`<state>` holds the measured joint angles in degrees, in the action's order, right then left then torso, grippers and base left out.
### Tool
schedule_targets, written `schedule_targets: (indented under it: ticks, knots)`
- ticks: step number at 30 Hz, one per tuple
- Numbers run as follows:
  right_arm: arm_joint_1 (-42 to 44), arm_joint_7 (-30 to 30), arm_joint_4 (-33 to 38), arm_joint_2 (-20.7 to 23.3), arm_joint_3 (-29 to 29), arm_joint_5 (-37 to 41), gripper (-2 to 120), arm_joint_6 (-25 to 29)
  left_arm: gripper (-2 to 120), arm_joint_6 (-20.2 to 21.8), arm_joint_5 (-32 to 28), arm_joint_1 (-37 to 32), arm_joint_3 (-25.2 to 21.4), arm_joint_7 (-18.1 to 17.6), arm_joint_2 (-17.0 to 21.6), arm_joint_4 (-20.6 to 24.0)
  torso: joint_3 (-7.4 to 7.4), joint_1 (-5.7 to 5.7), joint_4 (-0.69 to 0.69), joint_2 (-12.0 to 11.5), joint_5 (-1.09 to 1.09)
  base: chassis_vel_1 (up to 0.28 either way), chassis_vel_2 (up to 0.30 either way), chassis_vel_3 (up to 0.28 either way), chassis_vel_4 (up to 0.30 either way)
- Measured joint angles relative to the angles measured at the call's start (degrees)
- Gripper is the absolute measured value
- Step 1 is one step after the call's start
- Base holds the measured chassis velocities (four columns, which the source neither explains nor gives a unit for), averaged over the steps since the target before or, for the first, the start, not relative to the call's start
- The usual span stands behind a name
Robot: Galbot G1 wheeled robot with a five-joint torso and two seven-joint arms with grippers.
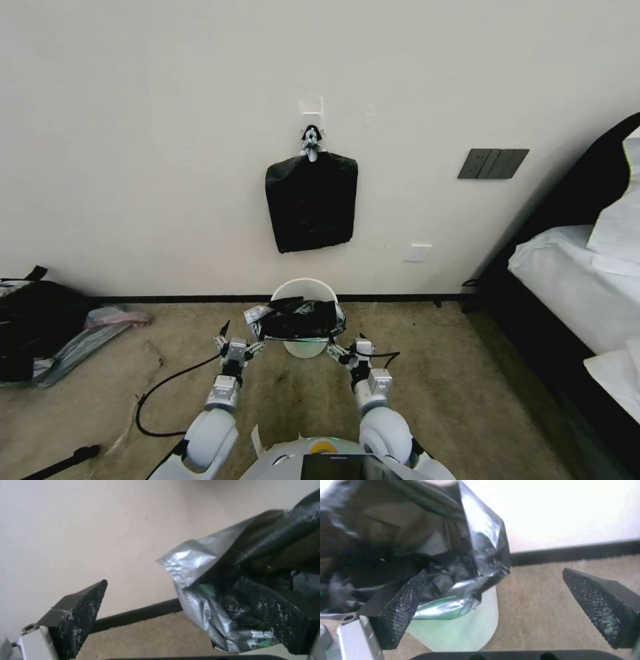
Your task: Place a trash bag onto the trash bin.
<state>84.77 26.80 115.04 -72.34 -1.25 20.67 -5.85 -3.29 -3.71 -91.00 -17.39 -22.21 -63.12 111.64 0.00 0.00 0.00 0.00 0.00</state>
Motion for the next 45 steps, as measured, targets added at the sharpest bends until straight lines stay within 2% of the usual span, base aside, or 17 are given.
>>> schedule_targets:
  ticks: [1,7,9,10,12,14,15,17,19,20,23,25,29,30,33,39,45]
  knots:
    - [0.0,0.0,0.0,0.0,0.0,0.0,100,0.0,100,0.0,0.0,0.0,0.0,0.0,0.0,0.0,0.00,0.00,0.00,0.0,0.00,0.000,0.000,0.000,0.000]
    - [4.2,-6.5,4.0,3.4,-2.2,-6.1,100,6.2,100,-10.2,2.1,-4.9,-3.8,3.5,-1.1,2.2,0.00,0.00,-0.01,0.0,0.01,0.000,0.000,0.000,0.000]
    - [4.3,-9.0,6.6,5.7,-3.8,-6.7,100,7.2,100,-15.3,2.9,-6.3,-5.4,4.1,-3.8,2.7,0.00,0.00,-0.01,0.0,0.01,0.000,0.000,0.000,0.000]
    - [4.3,-9.0,6.6,5.7,-3.8,-6.7,100,7.2,100,-15.3,2.9,-6.3,-5.4,4.1,-3.8,2.7,0.00,0.00,-0.01,0.0,0.01,0.000,0.000,0.000,0.000]
    - [2.8,-12.4,10.3,10.0,-5.9,-4.8,100,6.2,100,-18.1,3.0,-7.8,-7.1,4.4,-7.1,4.1,0.00,0.00,-0.01,0.0,0.01,0.000,0.000,0.000,0.000]
    - [-1.4,-14.7,13.2,15.4,-7.8,1.4,100,1.1,100,-19.4,3.9,-9.4,-8.8,4.4,-9.7,5.8,0.00,0.00,-0.02,0.0,0.01,0.000,0.000,0.000,0.000]
    - [-1.4,-14.7,13.2,15.4,-7.8,1.4,100,1.1,100,-19.4,3.9,-9.4,-8.8,4.4,-9.7,5.8,0.00,0.00,-0.02,0.0,0.01,0.000,0.000,0.000,0.000]
    - [-8.9,-15.1,13.8,20.2,-9.0,10.0,100,-6.9,100,-19.9,4.9,-11.2,-10.3,4.4,-11.3,7.9,0.00,0.00,0.01,0.0,0.02,0.000,0.000,0.000,0.000]
    - [-17.0,-15.0,11.7,23.9,-8.2,19.2,100,-15.1,100,-20.9,5.9,-12.7,-11.7,4.4,-12.0,9.1,0.00,0.00,0.01,0.0,0.01,0.000,0.000,0.000,0.000]
    - [-17.0,-15.0,11.7,23.9,-8.2,19.2,100,-15.1,100,-20.9,5.9,-12.7,-11.7,4.4,-12.0,9.1,0.00,0.00,0.01,0.0,0.01,0.000,0.000,0.000,0.000]
    - [-32.7,-17.2,3.8,26.5,-2.4,30.1,100,-24.4,100,-22.5,7.4,-14.7,-13.8,4.9,-12.2,9.6,0.01,0.00,0.00,0.0,0.01,0.000,0.000,0.000,0.000]
    - [-37.5,-18.0,1.0,26.4,0.2,32.4,100,-26.7,100,-22.8,7.5,-15.2,-14.5,5.0,-12.1,9.7,0.01,0.01,-0.01,0.0,0.02,0.000,0.000,0.000,0.000]
    - [-55.0,-21.3,-10.8,22.4,12.3,36.7,100,-32.9,100,-23.4,7.6,-16.7,-16.8,5.4,-12.2,9.7,0.01,0.01,0.02,0.0,0.03,0.000,0.000,0.000,0.000]
    - [-55.0,-21.3,-10.8,22.4,12.3,36.7,100,-32.9,100,-23.4,7.6,-16.7,-16.8,5.4,-12.2,9.7,0.01,0.01,0.02,0.0,0.03,0.000,0.000,0.000,0.000]
    - [-65.3,-23.7,-22.6,16.6,20.2,36.6,100,-35.1,100,-23.5,8.1,-17.8,-17.1,5.6,-12.5,10.4,0.01,0.01,0.03,0.0,0.01,0.000,0.000,0.000,0.000]
    - [-72.4,-30.1,-37.5,9.9,28.7,30.5,100,-35.3,100,-23.6,9.1,-18.6,-17.2,5.8,-12.9,11.4,0.01,0.01,-0.01,0.0,-0.01,0.000,0.000,0.000,0.000]
    - [-73.8,-34.6,-41.4,8.4,33.5,24.6,100,-35.1,100,-23.9,9.1,-18.5,-18.0,5.8,-13.6,11.4,0.01,0.01,-0.01,0.0,-0.01,0.000,0.000,0.000,0.000]
